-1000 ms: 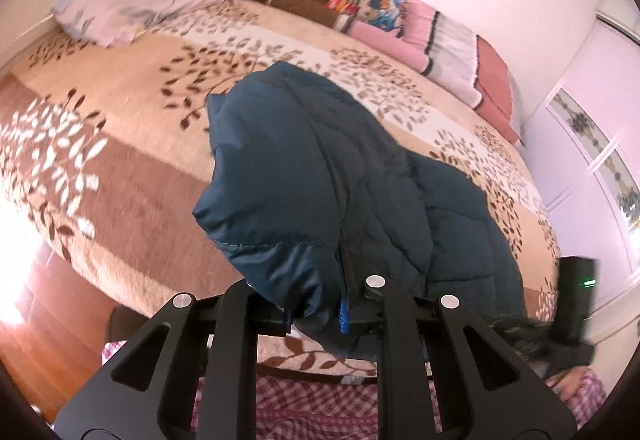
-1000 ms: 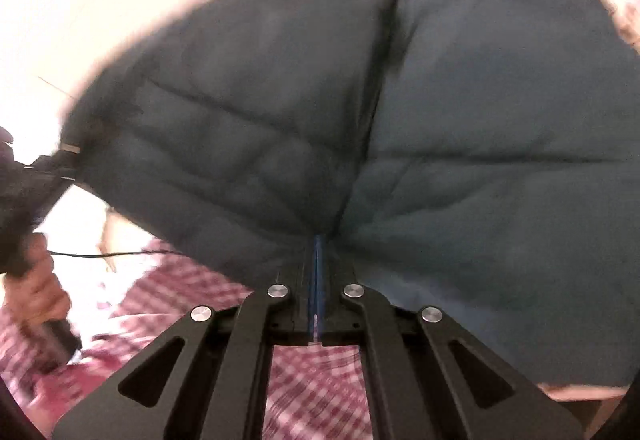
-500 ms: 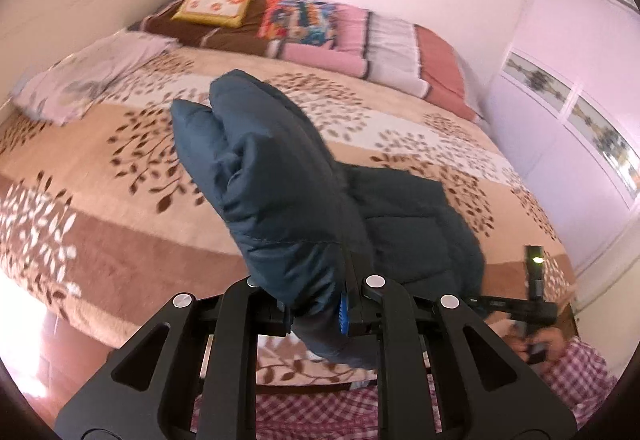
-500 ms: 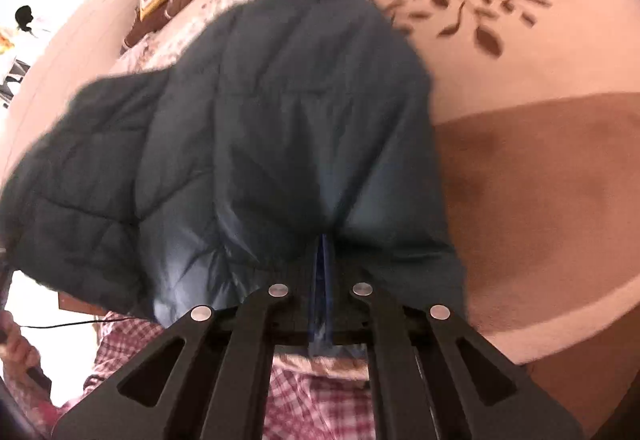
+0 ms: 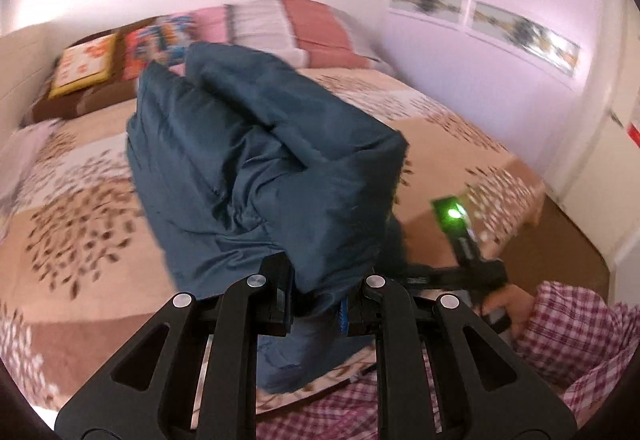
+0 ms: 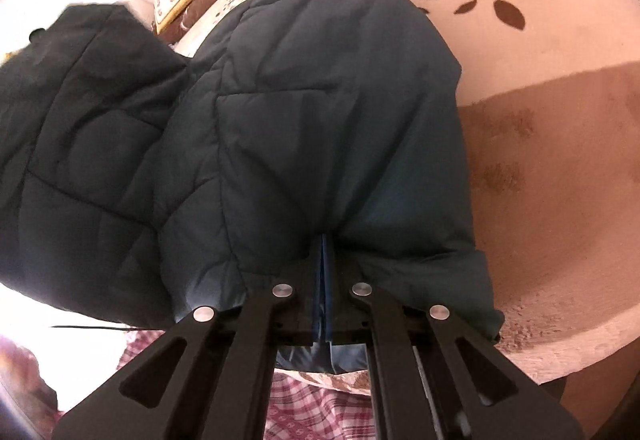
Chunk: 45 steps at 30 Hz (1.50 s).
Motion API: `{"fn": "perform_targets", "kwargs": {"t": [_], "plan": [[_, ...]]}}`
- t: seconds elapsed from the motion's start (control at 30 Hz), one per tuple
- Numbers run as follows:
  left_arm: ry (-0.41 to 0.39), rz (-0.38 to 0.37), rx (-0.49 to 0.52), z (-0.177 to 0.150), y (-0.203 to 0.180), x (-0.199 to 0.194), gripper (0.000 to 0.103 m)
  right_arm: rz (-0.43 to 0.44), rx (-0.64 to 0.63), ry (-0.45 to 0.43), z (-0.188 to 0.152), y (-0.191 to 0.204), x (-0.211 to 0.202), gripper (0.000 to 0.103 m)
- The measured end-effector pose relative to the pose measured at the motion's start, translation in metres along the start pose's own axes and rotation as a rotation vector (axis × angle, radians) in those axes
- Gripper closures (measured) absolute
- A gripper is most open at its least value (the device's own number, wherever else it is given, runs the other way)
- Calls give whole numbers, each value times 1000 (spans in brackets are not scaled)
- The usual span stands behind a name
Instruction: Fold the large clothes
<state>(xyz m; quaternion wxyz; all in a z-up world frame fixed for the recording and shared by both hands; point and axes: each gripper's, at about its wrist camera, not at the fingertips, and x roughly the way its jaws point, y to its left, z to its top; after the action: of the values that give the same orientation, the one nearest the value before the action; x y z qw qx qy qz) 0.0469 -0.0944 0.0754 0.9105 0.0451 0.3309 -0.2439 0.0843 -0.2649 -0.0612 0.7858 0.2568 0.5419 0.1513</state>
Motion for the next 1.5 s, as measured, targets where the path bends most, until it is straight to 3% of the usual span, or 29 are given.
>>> {"fn": "perform_targets", "kwargs": {"t": [0.3, 0.47, 0.73, 0.93, 1.13, 1.33, 1.5], "plan": [[104, -128, 120, -13, -67, 79, 88, 96, 88, -1, -5, -24, -5, 100], [174, -172, 125, -32, -77, 101, 87, 138, 117, 8, -6, -34, -6, 100], [216, -192, 117, -49, -79, 127, 85, 237, 212, 32, -15, -78, -30, 103], [197, -133, 226, -71, -100, 132, 84, 150, 182, -1, -17, -98, -72, 103], [202, -130, 214, -78, -102, 136, 83, 81, 179, 4, -11, -106, -86, 103], [237, -183, 168, -66, -90, 130, 76, 11, 137, -2, -5, -62, -80, 101], [252, -216, 148, -65, -82, 127, 72, -15, 65, -136, 2, -30, -115, 100]]}}
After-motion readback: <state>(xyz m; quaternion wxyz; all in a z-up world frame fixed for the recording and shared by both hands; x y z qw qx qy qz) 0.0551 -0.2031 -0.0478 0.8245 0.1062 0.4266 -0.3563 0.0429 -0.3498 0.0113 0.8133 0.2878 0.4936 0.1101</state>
